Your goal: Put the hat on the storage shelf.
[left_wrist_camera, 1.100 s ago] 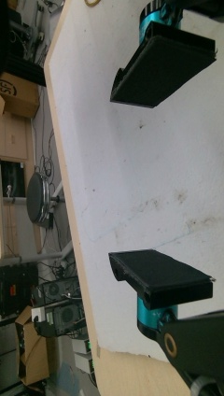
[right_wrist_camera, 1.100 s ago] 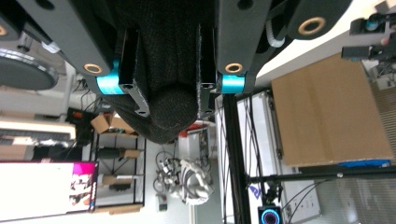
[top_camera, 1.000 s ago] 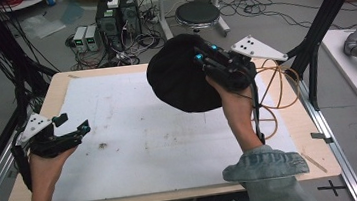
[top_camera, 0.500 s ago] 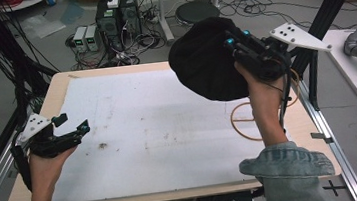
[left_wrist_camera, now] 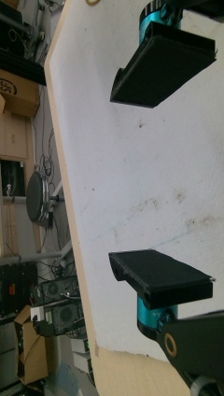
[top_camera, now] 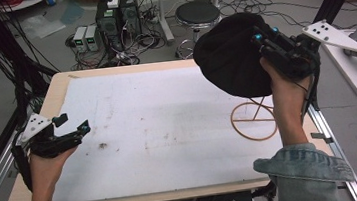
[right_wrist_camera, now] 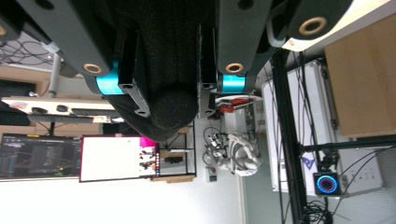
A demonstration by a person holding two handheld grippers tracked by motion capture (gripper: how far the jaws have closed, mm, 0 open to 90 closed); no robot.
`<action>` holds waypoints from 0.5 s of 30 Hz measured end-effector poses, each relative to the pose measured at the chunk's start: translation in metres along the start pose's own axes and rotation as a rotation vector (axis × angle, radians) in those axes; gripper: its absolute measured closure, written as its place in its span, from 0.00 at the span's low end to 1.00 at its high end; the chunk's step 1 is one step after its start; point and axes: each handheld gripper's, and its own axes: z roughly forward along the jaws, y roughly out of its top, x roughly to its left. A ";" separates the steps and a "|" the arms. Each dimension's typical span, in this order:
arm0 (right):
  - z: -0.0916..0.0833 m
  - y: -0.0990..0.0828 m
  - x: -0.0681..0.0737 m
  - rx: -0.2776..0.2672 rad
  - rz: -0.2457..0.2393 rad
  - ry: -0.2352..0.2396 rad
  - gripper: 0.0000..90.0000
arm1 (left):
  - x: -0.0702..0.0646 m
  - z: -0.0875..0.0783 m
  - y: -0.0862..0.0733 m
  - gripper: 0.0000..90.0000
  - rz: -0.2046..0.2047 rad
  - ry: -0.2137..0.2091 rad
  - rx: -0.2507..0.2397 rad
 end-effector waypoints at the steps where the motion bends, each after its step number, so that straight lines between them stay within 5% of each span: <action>1: -0.002 0.001 -0.002 -0.001 -0.006 -0.007 0.79 | 0.000 0.000 0.000 0.22 0.001 -0.001 0.001; 15: -0.023 -0.013 -0.037 0.025 0.012 -0.115 0.79 | 0.000 0.001 -0.001 0.22 -0.003 0.000 0.001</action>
